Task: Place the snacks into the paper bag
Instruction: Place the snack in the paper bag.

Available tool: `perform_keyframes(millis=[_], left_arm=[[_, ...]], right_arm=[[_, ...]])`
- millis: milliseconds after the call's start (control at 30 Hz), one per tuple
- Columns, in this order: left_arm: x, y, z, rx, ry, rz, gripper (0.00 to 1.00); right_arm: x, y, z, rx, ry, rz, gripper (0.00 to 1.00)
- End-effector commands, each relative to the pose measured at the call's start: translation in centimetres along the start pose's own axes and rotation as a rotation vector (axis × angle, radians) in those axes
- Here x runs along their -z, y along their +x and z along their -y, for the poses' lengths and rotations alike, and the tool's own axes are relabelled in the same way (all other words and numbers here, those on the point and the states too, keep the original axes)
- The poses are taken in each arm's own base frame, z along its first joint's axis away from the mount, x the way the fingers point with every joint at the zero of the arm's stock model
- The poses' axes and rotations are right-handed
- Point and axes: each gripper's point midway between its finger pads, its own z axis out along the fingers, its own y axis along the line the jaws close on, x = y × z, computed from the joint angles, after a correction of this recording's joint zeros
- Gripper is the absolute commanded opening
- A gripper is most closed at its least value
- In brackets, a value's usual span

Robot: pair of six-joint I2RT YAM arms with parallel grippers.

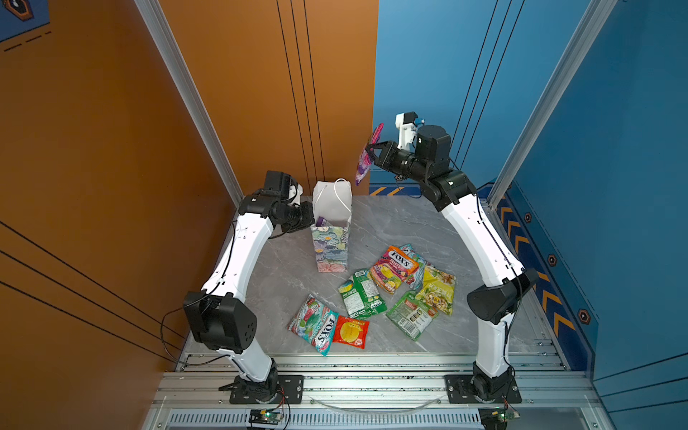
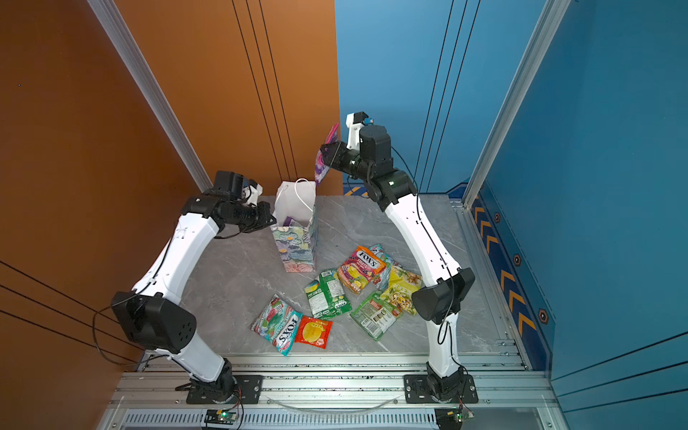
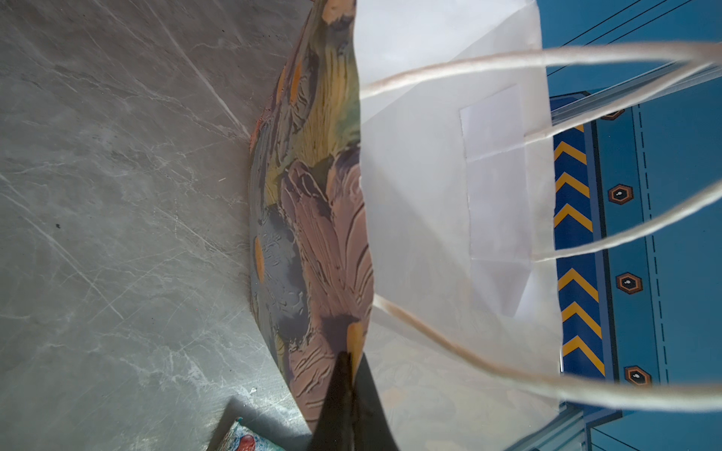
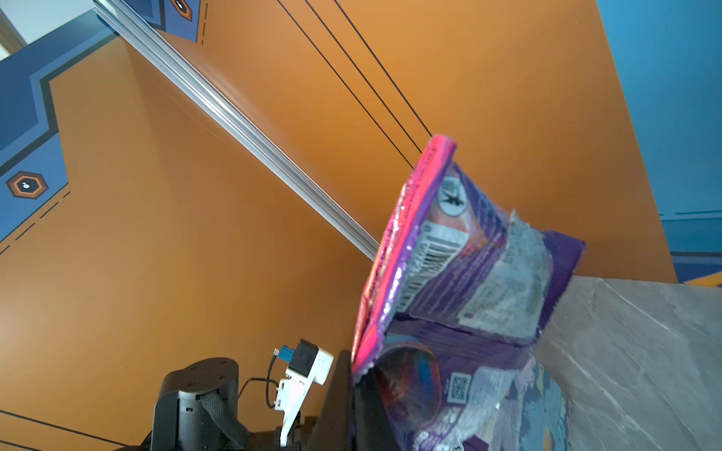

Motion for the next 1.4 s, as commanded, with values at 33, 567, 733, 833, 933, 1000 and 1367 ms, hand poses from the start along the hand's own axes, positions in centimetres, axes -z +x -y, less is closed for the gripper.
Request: perform_keyframes(millis=[33,567,733,833,933,1000,1367], left_arm=[[-0.8,0.6,0.7,0.0,0.035,-0.032,0.0],[-0.7,0.5,1.1,-0.008,0.044,-0.029,0.0],[-0.5,0.3,1.1,-0.007,0.044,-0.02,0.0],[-0.4,0.1,0.8,0.001,0.041,-0.018,0.0],[-0.3,0.1,0.7,0.008,0.044,-0.017,0.0],[-0.1,0.0,0.6,0.009,0.043,-0.013,0.0],[0.6,-0.2,-0.2,0.029,0.034,0.003,0.0]], right_arm=[[0.2,-2.6,-5.2,0.022,-0.173,0.103,0.0],[-2.2,0.1,-10.0,0.062,-0.37,0.098,0.0],[-2.0,1.6,-10.5,0.087,-0.381,0.037,0.0],[-1.9,2.7,-10.5,0.081,-0.394,-0.023,0.0],[-1.5,3.9,-10.9,0.081,-0.42,-0.091,0.0],[-1.2,4.6,-10.7,0.085,-0.414,-0.132,0.0],[1.4,6.5,-7.9,0.114,-0.295,-0.213,0.0]])
